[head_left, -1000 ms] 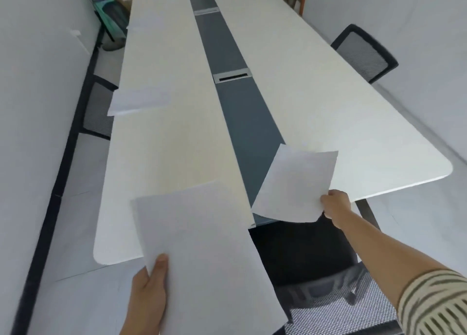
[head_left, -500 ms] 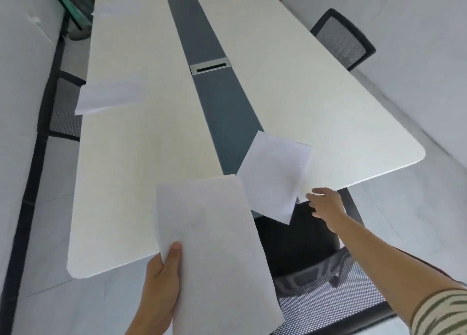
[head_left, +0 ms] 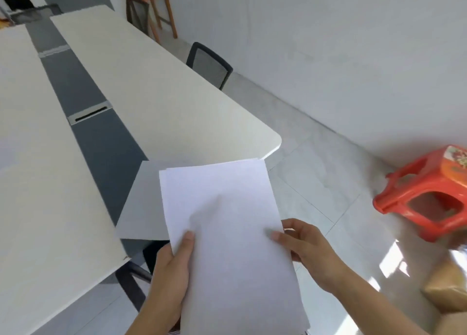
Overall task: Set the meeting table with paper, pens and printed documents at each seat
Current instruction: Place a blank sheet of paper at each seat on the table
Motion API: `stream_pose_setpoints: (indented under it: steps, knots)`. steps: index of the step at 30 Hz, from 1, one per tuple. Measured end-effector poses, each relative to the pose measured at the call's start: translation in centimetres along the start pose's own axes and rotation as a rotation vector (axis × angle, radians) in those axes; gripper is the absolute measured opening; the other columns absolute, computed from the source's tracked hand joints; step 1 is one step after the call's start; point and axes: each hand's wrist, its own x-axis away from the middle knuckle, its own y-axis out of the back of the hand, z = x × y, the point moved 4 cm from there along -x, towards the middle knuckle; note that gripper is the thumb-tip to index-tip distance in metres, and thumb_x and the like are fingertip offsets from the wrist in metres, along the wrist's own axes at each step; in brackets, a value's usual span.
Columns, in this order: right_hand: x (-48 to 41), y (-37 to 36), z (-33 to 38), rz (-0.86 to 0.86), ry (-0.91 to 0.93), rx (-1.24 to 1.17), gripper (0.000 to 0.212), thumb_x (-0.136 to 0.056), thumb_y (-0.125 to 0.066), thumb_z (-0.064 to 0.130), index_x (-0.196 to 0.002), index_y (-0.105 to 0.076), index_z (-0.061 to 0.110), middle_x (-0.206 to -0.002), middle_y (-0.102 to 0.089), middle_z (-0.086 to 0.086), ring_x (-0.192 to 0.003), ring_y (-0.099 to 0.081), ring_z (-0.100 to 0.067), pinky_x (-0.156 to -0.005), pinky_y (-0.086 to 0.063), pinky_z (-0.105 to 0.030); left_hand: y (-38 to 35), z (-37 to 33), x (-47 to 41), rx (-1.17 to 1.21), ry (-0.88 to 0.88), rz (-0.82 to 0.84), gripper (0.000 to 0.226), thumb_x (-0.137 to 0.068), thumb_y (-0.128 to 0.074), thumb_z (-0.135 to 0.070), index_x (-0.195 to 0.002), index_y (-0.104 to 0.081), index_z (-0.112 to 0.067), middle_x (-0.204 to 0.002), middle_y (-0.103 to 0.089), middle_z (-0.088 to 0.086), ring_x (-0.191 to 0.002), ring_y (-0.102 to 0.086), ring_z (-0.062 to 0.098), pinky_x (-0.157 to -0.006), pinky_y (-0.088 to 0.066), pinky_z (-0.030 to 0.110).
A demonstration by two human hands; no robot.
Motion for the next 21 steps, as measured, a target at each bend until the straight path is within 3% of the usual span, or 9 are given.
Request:
stream_pose_setpoints:
  steps: [1, 3, 5, 9, 14, 17, 19, 21]
  knots:
    - [0.9, 2.4, -0.1, -0.033, 0.012, -0.017, 0.013, -0.081, -0.077, 0.018, -0.083, -0.069, 0.007, -0.079, -0.073, -0.009, -0.067, -0.068, -0.022, -0.059, -0.053, -0.026, -2.6, 0.0, 0.7, -0.012, -0.006, 0.029, 0.021, -0.095, -0.053, -0.032, -0.085, -0.069, -0.023, -0.077, -0.076, -0.012, -0.073, -0.072, 0.011, -0.069, -0.054, 0.035]
    - [2.3, 7.5, -0.8, -0.117, 0.023, -0.042, 0.030, -0.084, -0.074, 0.015, -0.057, -0.062, 0.017, -0.060, -0.063, -0.002, -0.051, -0.059, -0.018, -0.049, -0.046, -0.024, -7.5, 0.6, 1.9, -0.029, 0.003, 0.093, 0.022, -0.095, -0.052, -0.031, -0.090, -0.071, -0.021, -0.083, -0.077, -0.008, -0.074, -0.073, 0.011, -0.069, -0.053, 0.035]
    - [3.9, 12.2, -1.5, -0.205, 0.021, -0.051, 0.039, -0.086, -0.073, 0.018, -0.050, -0.058, 0.017, -0.054, -0.057, -0.002, -0.047, -0.052, -0.018, -0.048, -0.043, -0.025, -12.0, 1.0, 2.7, -0.041, 0.016, 0.164, 0.023, -0.096, -0.051, -0.029, -0.096, -0.071, -0.018, -0.089, -0.078, -0.003, -0.079, -0.074, 0.013, -0.069, -0.054, 0.034]
    - [5.9, 19.6, -1.6, -0.274, 0.043, -0.080, 0.035, -0.089, -0.069, 0.026, -0.084, -0.066, -0.009, -0.089, -0.068, -0.035, -0.071, -0.065, -0.033, -0.068, -0.052, -0.049, -19.7, -0.2, 3.8, -0.056, 0.021, 0.296, 0.026, -0.098, -0.045, -0.032, -0.096, -0.069, -0.023, -0.086, -0.077, -0.009, -0.078, -0.073, 0.005, -0.063, -0.052, 0.022]
    - [3.6, 24.8, -0.5, -0.324, 0.079, -0.127, 0.045, -0.089, -0.066, 0.033, -0.090, -0.063, -0.012, -0.097, -0.062, -0.042, -0.075, -0.064, -0.036, -0.072, -0.051, -0.057, -25.2, -1.5, 1.7, -0.073, 0.012, 0.323, 0.026, -0.099, -0.041, -0.034, -0.097, -0.066, -0.027, -0.081, -0.075, -0.020, -0.074, -0.069, -0.008, -0.069, -0.043, 0.019]
    - [1.0, 27.6, 0.3, -0.416, 0.083, -0.127, 0.036, -0.094, -0.064, 0.025, -0.091, -0.065, -0.011, -0.098, -0.065, -0.039, -0.075, -0.066, -0.042, -0.078, -0.051, -0.067, -28.2, -2.5, -1.0, -0.110, 0.026, 0.368, 0.034, -0.100, -0.039, -0.035, -0.104, -0.070, -0.022, -0.095, -0.077, -0.009, -0.090, -0.072, 0.005, -0.078, -0.049, 0.026]
    - [-1.3, 30.0, 1.2, -0.455, 0.072, -0.109, 0.031, -0.095, -0.061, 0.021, -0.090, -0.067, -0.009, -0.096, -0.067, -0.037, -0.077, -0.067, -0.050, -0.079, -0.052, -0.065, -30.6, -3.0, -3.4, -0.139, 0.027, 0.375, 0.037, -0.101, -0.038, -0.033, -0.105, -0.072, -0.019, -0.101, -0.076, -0.005, -0.096, -0.071, 0.009, -0.080, -0.049, 0.028]
    - [-3.8, 32.6, 2.6, -0.464, 0.069, -0.085, 0.028, -0.094, -0.061, 0.021, -0.087, -0.070, -0.004, -0.094, -0.069, -0.035, -0.074, -0.068, -0.044, -0.076, -0.054, -0.062, -33.3, -3.8, -5.9, -0.138, 0.030, 0.372, 0.037, -0.101, -0.039, -0.034, -0.105, -0.072, -0.019, -0.102, -0.076, -0.005, -0.097, -0.071, 0.010, -0.083, -0.051, 0.031]
